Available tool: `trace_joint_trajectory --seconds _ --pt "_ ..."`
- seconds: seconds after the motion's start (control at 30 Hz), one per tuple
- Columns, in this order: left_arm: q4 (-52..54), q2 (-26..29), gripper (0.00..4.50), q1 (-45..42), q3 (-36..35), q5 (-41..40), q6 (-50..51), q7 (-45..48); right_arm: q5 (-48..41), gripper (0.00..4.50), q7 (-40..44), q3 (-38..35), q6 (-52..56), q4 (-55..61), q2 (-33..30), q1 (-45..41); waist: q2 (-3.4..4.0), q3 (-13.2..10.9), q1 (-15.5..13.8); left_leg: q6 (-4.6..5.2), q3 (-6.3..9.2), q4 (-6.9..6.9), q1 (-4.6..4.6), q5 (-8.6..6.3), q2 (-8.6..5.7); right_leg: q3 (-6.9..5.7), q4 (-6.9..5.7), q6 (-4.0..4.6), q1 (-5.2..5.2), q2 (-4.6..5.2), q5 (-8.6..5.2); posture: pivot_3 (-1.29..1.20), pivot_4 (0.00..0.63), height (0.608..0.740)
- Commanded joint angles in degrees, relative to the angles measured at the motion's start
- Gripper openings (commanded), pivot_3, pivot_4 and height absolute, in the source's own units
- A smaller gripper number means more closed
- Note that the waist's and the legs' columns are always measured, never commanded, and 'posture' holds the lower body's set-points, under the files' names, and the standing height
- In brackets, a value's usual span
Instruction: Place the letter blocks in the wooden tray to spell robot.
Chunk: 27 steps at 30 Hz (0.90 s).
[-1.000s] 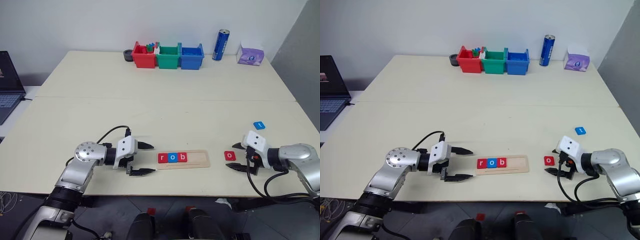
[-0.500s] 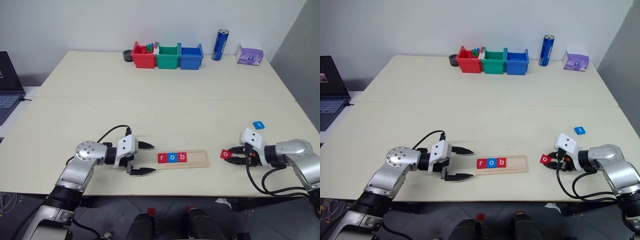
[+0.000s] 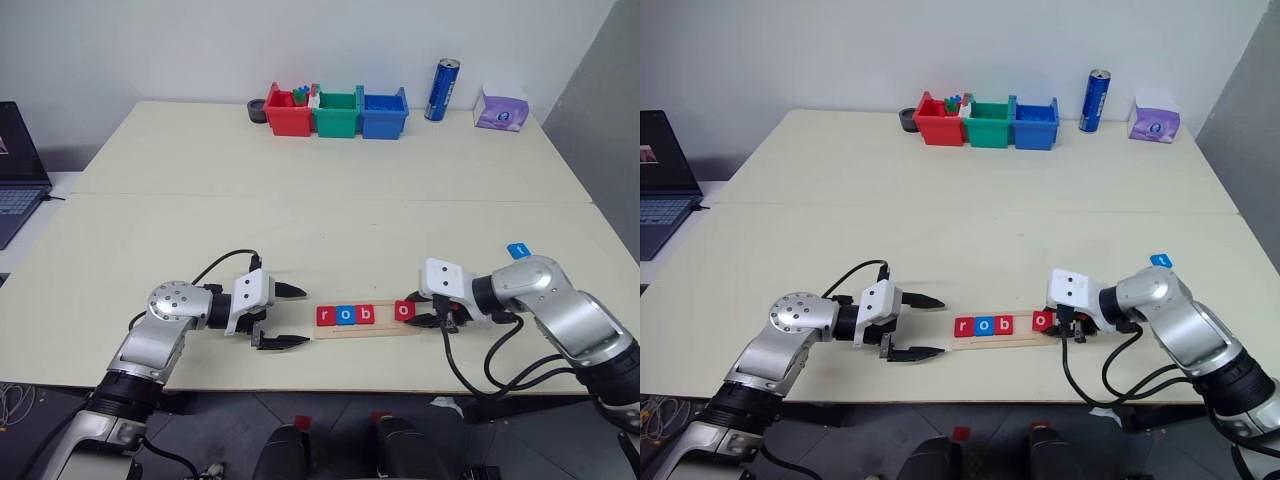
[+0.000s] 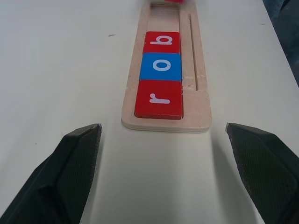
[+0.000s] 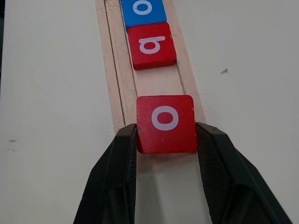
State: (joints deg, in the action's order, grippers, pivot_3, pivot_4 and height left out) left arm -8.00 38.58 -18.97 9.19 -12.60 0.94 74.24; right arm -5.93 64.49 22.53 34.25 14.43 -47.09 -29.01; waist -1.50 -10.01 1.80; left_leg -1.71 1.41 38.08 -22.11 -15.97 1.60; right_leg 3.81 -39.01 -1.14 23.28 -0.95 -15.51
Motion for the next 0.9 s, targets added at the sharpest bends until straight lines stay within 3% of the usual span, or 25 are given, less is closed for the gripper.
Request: trace_joint_trajectory --seconds 0.03,0.9 --pt "2.0 0.2 4.5 0.1 -0.4 -0.1 -0.8 -0.5 1.2 1.44 0.2 0.9 0.3 -0.1 0.9 -2.2 0.0 0.0 0.0 0.0 0.0 0.0 0.0 0.0 0.0 0.0 0.0 0.0 0.0 0.0 0.0 0.0 0.15 0.74" --pt "2.2 -0.3 4.5 0.6 0.0 0.4 -1.6 -1.8 3.8 1.44 2.9 5.6 -0.4 -4.3 5.6 -6.8 0.0 0.0 0.0 0.0 0.05 0.0 0.0 0.0 0.01 -0.06 -0.02 0.02 0.0 0.01 0.01 0.0 0.15 0.74"
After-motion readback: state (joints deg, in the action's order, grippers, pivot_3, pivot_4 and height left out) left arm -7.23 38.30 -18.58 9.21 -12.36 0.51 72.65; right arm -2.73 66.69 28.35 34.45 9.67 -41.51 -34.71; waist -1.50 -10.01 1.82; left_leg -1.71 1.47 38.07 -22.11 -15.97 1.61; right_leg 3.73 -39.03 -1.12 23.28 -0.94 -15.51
